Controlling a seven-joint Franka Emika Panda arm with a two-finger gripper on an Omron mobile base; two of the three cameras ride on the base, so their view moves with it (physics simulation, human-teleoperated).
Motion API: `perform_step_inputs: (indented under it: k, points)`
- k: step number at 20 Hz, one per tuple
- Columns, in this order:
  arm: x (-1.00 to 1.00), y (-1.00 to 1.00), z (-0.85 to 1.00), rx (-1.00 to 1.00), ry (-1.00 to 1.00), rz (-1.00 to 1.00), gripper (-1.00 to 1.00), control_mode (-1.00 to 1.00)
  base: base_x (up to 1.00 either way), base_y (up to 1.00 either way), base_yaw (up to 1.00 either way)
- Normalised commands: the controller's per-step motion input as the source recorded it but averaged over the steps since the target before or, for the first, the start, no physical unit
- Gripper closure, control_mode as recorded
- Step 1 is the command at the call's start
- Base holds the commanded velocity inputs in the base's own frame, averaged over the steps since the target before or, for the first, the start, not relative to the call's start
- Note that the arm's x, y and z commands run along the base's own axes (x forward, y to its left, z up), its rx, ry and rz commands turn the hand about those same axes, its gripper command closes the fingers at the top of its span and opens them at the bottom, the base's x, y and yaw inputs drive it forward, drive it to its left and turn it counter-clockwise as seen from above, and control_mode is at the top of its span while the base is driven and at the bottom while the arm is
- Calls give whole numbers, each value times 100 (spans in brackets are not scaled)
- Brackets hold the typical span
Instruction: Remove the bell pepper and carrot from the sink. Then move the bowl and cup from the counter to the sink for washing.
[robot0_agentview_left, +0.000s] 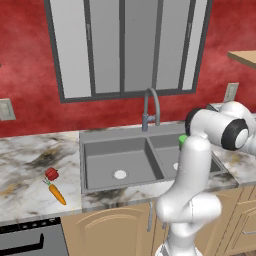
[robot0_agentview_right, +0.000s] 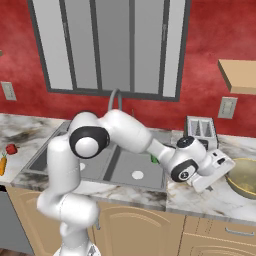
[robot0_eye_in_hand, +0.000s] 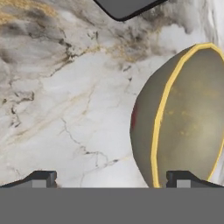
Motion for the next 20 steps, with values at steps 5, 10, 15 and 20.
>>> perform_step_inputs:
  k: [5, 10, 15, 20]
  points:
    - [9, -22, 0, 1, 0, 0, -100, -100, 0, 0, 0]
    - [9, -20, 0, 1, 0, 1, -100, -100, 0, 0, 0]
    - [13, -11, 0, 3, 0, 2, -100, -100, 0, 0, 0]
    - [15, -7, 0, 4, 0, 3, -100, -100, 0, 0, 0]
